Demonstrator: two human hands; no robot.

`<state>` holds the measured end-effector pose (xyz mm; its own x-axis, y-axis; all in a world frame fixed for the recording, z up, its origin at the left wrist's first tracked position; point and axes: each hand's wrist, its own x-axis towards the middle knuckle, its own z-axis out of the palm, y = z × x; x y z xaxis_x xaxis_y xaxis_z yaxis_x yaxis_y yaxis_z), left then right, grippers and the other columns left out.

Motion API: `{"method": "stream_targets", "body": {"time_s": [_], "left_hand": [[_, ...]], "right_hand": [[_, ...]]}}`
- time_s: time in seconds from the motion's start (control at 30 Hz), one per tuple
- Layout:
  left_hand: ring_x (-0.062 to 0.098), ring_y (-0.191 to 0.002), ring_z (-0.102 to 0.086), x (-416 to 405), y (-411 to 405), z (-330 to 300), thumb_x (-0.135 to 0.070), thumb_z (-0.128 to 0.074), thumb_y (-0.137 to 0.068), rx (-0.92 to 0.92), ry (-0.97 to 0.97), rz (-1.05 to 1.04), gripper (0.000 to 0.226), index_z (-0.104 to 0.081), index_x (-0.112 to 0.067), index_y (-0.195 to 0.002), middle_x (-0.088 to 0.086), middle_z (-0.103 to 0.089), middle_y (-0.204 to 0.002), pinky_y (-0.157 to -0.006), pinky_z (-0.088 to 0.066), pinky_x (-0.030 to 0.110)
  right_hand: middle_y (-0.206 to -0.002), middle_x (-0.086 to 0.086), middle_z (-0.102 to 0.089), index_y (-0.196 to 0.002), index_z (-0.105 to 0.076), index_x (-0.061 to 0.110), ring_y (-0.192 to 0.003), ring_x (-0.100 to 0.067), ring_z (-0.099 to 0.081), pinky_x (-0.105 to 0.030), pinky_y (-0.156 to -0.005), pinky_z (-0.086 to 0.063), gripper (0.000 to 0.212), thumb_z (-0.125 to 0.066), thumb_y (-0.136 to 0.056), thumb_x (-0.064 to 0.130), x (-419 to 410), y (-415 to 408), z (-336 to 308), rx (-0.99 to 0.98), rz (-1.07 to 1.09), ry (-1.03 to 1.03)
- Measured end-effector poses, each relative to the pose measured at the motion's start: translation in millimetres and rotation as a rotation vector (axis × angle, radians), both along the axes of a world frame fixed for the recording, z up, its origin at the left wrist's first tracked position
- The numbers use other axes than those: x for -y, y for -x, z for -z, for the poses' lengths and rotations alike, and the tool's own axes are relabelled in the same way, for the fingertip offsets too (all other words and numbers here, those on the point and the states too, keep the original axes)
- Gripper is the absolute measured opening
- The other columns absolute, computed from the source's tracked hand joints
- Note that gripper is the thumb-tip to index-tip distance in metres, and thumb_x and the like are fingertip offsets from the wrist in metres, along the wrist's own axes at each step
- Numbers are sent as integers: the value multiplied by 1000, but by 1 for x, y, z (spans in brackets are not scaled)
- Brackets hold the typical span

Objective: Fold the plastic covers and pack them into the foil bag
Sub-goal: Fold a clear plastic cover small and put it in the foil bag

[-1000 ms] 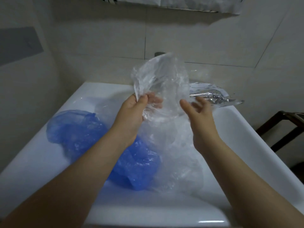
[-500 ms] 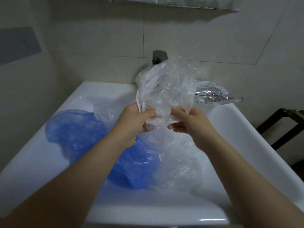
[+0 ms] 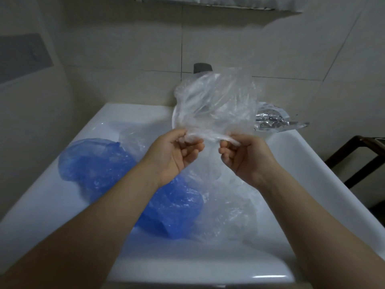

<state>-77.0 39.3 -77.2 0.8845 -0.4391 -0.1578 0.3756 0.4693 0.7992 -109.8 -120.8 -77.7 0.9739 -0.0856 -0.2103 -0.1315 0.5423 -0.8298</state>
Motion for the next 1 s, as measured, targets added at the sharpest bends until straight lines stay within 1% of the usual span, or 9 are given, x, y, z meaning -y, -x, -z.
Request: {"method": "stream_targets", "body": {"time_s": [0.07, 0.13, 0.27, 0.43, 0.6, 0.7, 0.8, 0.93, 1.0], "left_hand": [[15, -59, -68, 0, -1, 1, -27, -58, -79, 30, -1, 36, 26, -58, -5, -93, 7, -67, -65, -53, -54, 20], [15, -66, -69, 1, -2, 6, -27, -64, -75, 80, -114, 32, 26, -61, -8, -91, 5, -67, -74, -58, -55, 22], [11, -70, -70, 4, -5, 15, -20, -65, -85, 94, -260, -136, 5, -64, -17, -89, -3, -67, -85, -61, -53, 20], [14, -68, -70, 2, -6, 9, -29, -66, -84, 126, -229, -164, 15, -61, -20, -94, -8, -71, -71, -60, -51, 23], [11, -59, -68, 2, -7, 13, -18, -57, -91, 154, -296, -219, 5, -61, -15, -91, -2, -70, -69, -54, -52, 17], [11, -58, -68, 3, -8, 12, -7, -48, -93, 172, -260, -210, 14, -59, -15, -89, -1, -70, -64, -56, -53, 18], [12, -60, -69, 5, -6, 10, 1, -43, -94, 216, -259, -166, 22, -58, -14, -90, 0, -70, -64, -58, -55, 19], [15, -63, -70, 5, -3, 6, 9, -38, -93, 183, -131, -85, 27, -59, -8, -90, 1, -72, -69, -59, -57, 22], [15, -65, -71, 3, -3, 4, 12, -34, -92, 140, -34, -33, 31, -60, -6, -91, 3, -72, -72, -58, -56, 23]], "right_hand": [[-63, -7, -67, -80, -56, 10, -53, -14, -66, -17, -50, -51, 14, -46, -90, 14, 0, 0, 1, 11, -38, -36], [-77, -8, -71, -86, -61, 6, -68, -14, -70, -19, -61, -56, 20, -56, -80, 23, 2, 0, 2, 59, -111, -36], [-83, -7, -73, -80, -68, 6, -77, -12, -71, -24, -76, -57, 11, -61, -72, 10, 1, 1, 6, 149, -166, 111], [-69, 1, -70, -83, -61, 8, -62, -8, -67, -20, -69, -55, 15, -50, -93, 10, 3, 0, 7, 119, -138, 320], [-75, 2, -66, -85, -62, 12, -62, -12, -62, -23, -71, -51, 10, -55, -91, 16, 1, 1, 8, 98, -88, 485], [-72, 1, -64, -83, -63, 12, -62, -12, -60, -23, -64, -50, 9, -57, -90, 15, 3, 0, 5, 100, -13, 461], [-62, -7, -46, -75, -60, 8, -49, -10, -50, -19, -53, -46, 15, -55, -89, 6, 5, 0, 1, 142, 46, 365], [-50, 2, -45, -88, -64, 10, -42, -7, -41, -14, -42, -37, 24, -44, -89, -3, 7, -2, -2, 139, 98, 213], [-46, 3, -41, -85, -66, 12, -39, -6, -37, -13, -40, -32, 31, -39, -87, -3, 11, -2, -5, 116, 78, 98]]}}
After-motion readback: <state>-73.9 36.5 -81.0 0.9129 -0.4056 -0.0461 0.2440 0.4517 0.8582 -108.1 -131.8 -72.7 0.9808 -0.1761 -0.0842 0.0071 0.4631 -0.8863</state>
